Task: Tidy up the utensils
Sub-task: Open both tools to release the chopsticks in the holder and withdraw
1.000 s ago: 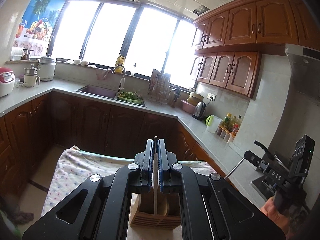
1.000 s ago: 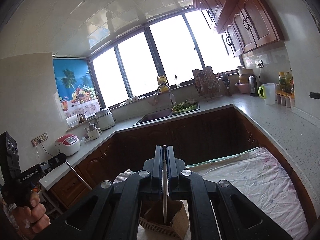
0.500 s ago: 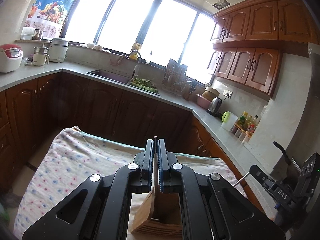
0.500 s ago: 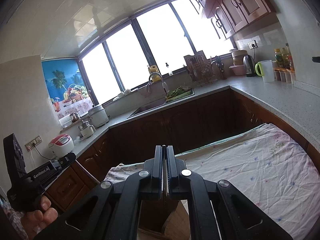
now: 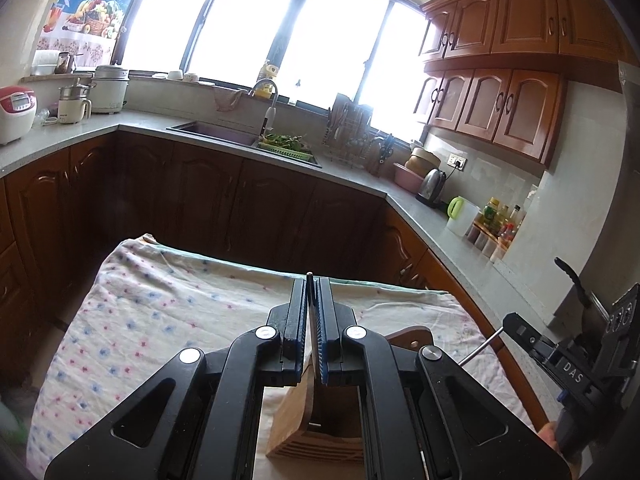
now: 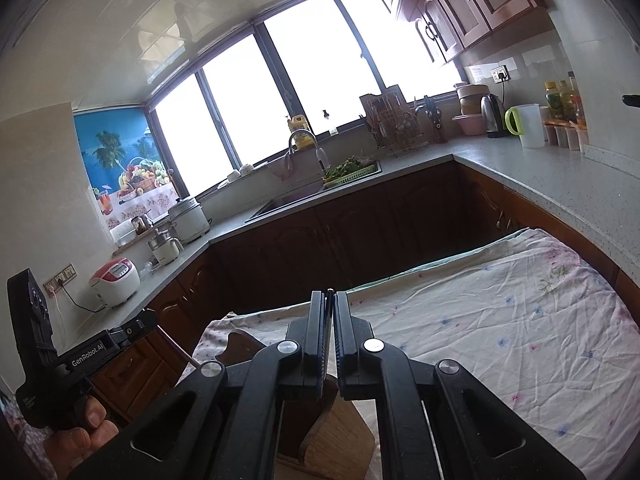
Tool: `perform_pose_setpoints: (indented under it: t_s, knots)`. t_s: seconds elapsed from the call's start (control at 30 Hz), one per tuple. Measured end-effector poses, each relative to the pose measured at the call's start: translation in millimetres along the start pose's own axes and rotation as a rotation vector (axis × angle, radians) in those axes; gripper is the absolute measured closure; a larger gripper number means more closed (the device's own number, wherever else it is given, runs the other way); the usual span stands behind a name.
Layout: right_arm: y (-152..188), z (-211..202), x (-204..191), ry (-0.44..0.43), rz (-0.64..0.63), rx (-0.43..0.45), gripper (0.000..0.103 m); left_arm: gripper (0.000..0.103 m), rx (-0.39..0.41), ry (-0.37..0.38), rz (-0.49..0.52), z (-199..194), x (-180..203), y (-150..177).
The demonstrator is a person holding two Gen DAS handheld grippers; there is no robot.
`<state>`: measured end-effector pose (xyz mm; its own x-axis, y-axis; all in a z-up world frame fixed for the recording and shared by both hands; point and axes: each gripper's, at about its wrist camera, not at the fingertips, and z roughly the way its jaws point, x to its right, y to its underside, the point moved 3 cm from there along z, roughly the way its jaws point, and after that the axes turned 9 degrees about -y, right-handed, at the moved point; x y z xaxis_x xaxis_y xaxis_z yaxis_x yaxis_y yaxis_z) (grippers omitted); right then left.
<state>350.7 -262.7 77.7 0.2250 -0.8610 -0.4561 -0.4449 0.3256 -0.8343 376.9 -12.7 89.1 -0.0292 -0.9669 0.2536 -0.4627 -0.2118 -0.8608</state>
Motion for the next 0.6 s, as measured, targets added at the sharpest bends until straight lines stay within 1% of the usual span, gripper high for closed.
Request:
perform_pose_setpoints:
  t_s: [0.2, 0.23, 0.3, 0.37, 0.4, 0.43, 0.5, 0.57, 0.6]
  knots:
    - [1.3, 0.2, 1.9, -0.004, 0.012, -0.007, 0.094, 0.099, -0.024, 0.006, 0.002, 2.6, -1.0, -1.0]
    - [1.4, -0.6, 2.5, -0.006, 0.017, -0.006, 0.094, 0.097, -0.03, 0.008, 0.0, 3.2, -1.5, -0.6]
    - [0.7, -2.6, 3.1, -0.006, 0.021, -0.006, 0.093, 0.087, -0.039, 0.007, -0.004, 3.0, -2.9, 0.7]
    - [-0.4, -6.3, 3.8, -0.01, 0.026, 0.001, 0.082, 0.068, -0.038, 0.003, -0.01, 0.8, -4.4, 1.9]
    - [-0.9, -9.0, 3.9, -0.017, 0.029, 0.009, 0.064, 0.065, -0.035, -0.001, -0.012, -1.0, -5.2, 2.5]
    - [-1.5, -11.8, 3.4, -0.018, 0.029, 0.018, 0.049, 0.061, -0.032, -0.001, -0.014, -2.8, -6.1, 3.1]
    - [-1.9, -17.2, 2.7, -0.018, 0.023, 0.028, 0.047, 0.058, -0.032, -0.003, -0.011, -6.3, -7.3, 5.2]
    - [-1.2, -20.6, 2.5, -0.022, 0.03, 0.023, 0.047, 0.051, -0.04, -0.004, -0.009, -9.7, -8.4, 7.6]
    - [-0.6, -22.5, 2.6, -0.029, 0.036, 0.019, 0.044, 0.049, -0.042, -0.005, -0.01, -12.1, -9.6, 9.1]
